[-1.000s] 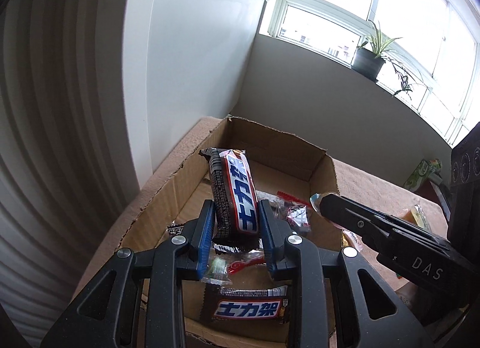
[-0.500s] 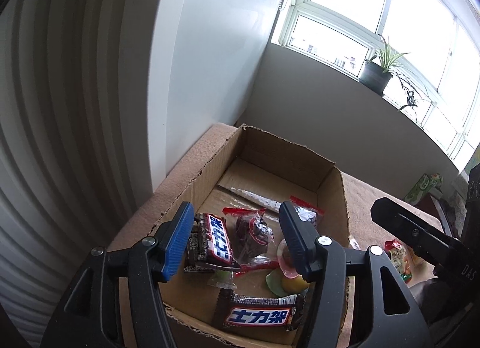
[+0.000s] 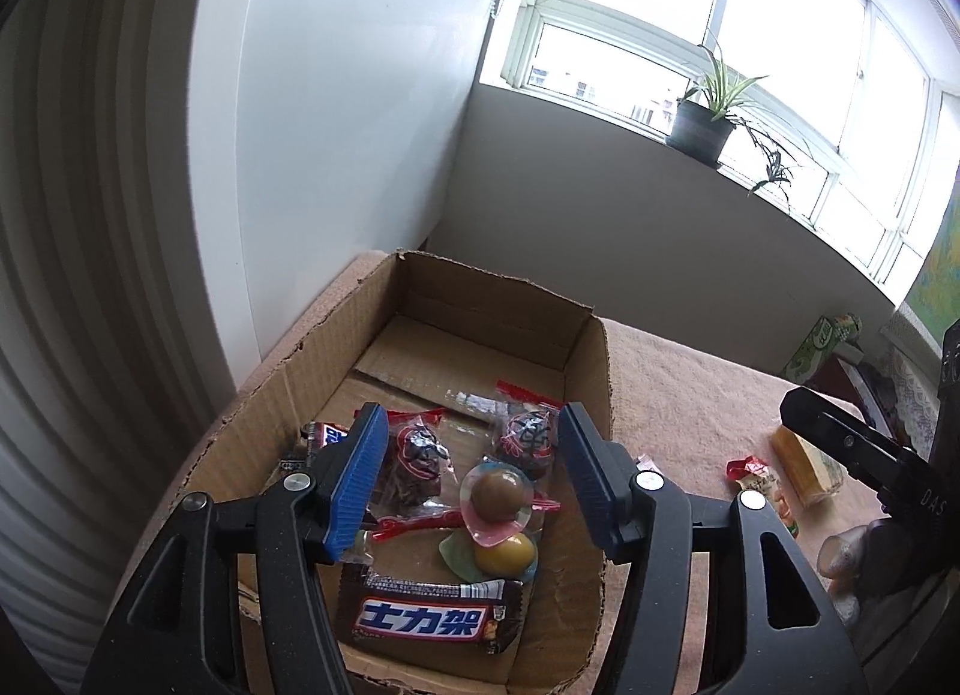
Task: Organize snacks
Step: 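Move both grippers back over the pink candy and the meat snack pouch, then grasp the pink candy with the left gripper while the right grasps the red-and-white pouch, then carry the pink candy and pouch into the box and open both grippers, then move both grippers over the wrapped loaf of bread, then close the right gripper on the bread loaf, left gripper pressing its other side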
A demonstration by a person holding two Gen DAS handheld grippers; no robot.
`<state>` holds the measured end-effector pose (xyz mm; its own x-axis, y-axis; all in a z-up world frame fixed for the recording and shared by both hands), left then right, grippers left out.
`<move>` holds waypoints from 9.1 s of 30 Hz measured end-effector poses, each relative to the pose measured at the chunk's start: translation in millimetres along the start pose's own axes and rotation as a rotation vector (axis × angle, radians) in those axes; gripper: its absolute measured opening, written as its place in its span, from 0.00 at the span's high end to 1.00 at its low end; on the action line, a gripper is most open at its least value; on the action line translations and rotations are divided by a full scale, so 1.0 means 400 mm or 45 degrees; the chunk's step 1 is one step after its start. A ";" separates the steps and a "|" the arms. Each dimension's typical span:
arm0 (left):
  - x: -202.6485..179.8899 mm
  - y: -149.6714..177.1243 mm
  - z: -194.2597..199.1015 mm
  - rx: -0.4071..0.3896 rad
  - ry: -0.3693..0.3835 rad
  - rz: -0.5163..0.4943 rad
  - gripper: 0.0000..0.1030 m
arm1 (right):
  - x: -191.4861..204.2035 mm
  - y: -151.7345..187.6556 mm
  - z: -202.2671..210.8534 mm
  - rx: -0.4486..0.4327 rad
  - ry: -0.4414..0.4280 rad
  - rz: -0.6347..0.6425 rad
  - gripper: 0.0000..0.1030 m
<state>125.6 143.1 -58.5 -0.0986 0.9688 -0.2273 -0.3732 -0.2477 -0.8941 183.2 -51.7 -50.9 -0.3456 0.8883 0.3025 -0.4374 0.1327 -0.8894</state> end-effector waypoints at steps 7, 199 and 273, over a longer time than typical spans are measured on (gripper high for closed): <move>-0.119 0.021 -0.002 0.019 0.105 -0.076 0.43 | -0.129 0.026 0.032 0.044 0.092 -0.067 0.00; -0.293 0.088 -0.006 0.025 0.176 -0.165 0.45 | -0.367 -0.004 0.106 -0.024 0.266 -0.193 0.10; -0.585 0.303 -0.090 0.443 0.559 -0.203 0.40 | -0.350 0.196 0.066 0.363 -0.056 -0.388 0.50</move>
<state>136.6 -113.5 -127.7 0.3475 0.8865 -0.3056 -0.6404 -0.0137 -0.7679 175.6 -177.1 -153.9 -0.1970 0.8066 0.5572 -0.7355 0.2542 -0.6280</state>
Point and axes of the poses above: each gripper's, at about its wrist camera, not at the fingertips, and z roughly against the way its jaws point, x to its left, y to its underside, the point moved 8 cm from there along -z, roughly the way its jaws point, and after that the axes turned 14 degrees about -x, right-handed, at the moved point
